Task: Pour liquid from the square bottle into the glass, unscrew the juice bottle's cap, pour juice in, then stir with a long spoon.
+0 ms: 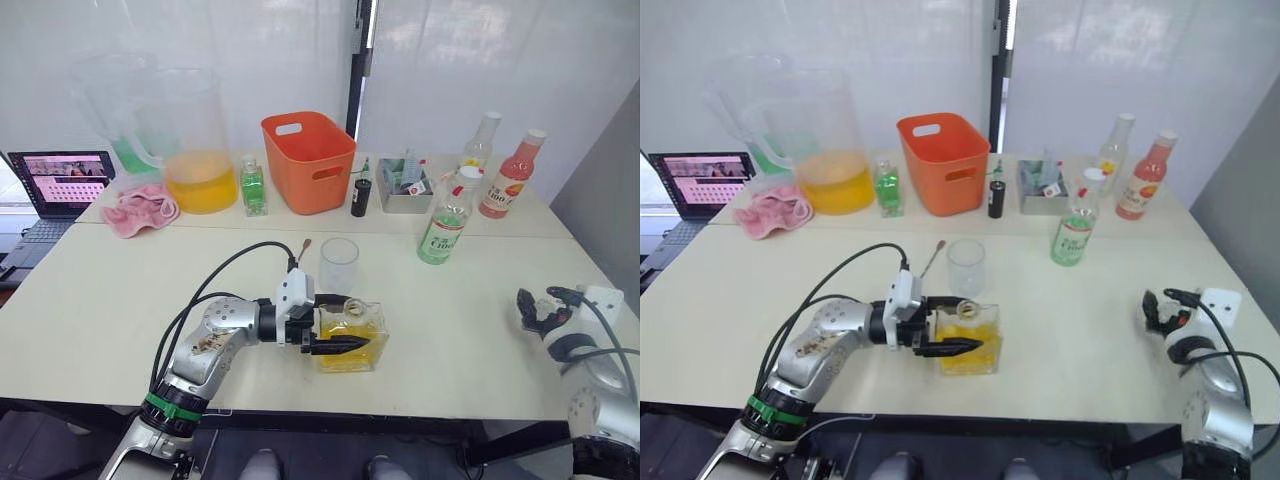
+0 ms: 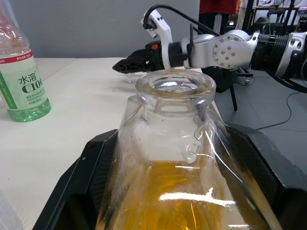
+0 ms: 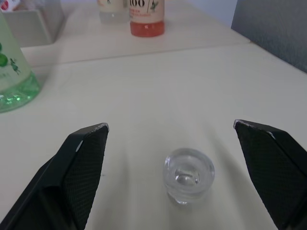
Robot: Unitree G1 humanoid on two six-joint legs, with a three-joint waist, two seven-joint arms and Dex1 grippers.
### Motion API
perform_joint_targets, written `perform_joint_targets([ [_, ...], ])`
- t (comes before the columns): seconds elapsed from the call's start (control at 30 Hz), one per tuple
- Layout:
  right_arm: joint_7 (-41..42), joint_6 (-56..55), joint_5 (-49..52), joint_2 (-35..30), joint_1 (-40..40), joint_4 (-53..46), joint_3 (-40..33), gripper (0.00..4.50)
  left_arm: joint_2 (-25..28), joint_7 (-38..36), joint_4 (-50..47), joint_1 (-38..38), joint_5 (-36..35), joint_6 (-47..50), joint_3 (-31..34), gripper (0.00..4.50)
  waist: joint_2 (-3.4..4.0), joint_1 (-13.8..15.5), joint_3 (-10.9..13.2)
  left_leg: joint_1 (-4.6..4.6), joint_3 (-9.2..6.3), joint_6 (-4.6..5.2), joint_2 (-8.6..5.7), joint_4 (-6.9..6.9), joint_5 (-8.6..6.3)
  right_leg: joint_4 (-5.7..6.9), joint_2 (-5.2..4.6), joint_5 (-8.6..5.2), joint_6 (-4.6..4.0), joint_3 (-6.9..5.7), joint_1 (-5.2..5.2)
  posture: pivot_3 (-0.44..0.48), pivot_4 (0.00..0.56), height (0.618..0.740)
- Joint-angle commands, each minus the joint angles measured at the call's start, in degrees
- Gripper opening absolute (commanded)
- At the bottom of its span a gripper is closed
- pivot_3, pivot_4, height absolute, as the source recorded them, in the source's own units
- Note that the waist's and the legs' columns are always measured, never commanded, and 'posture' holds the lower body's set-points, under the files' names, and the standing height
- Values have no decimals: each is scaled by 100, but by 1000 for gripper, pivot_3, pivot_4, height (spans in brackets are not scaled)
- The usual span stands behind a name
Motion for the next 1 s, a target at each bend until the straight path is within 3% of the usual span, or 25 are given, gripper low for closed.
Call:
perform_joint_targets([
  [0.03, 245, 210, 556, -146, 83, -1029, -294, 4500, -25, 81, 215, 58, 181, 145, -143, 2827, 3, 0, 0, -1, 0, 0, 0, 0, 0, 0, 0, 0, 0, 0, 0, 0, 150, 703],
  [0.27, 915, 1471, 1929, -506, 298, -2586, -264, 4500, -80, 115, 265, 9, 117, 107, -5, 2827, 3, 15, 0, 0, 0, -1, 1, 0, -1, 0, -1, 0, 0, 0, 0, 0, 150, 703],
  [0.53, 1922, 2534, 2951, -1410, 441, -3758, 157, 4500, -4, 53, 38, 29, 6, 107, 158, 2827, -1, 13, 4, -2, 0, -5, 3, -2, -3, -6, -3, 0, -1, -2, -6, 0, 150, 703],
  [0.8, 2823, 3157, 3474, -2199, 538, -4152, 526, 4500, 342, 194, -676, 321, -392, 441, 623, 2827, -16, -105, 16, -28, 0, -1, 8, -13, -1, -10, 1, 0, -2, -3, -33, 0, 150, 703],
  [1.0, 2977, 2849, 2875, -2219, 71, -3598, 868, 4500, 625, 625, -1389, 451, -878, 1010, 1167, 2827, -36, -159, 33, -62, 1, 1, 11, -14, 0, 6, 5, 3, -4, -3, -85, 0, 150, 703],
])
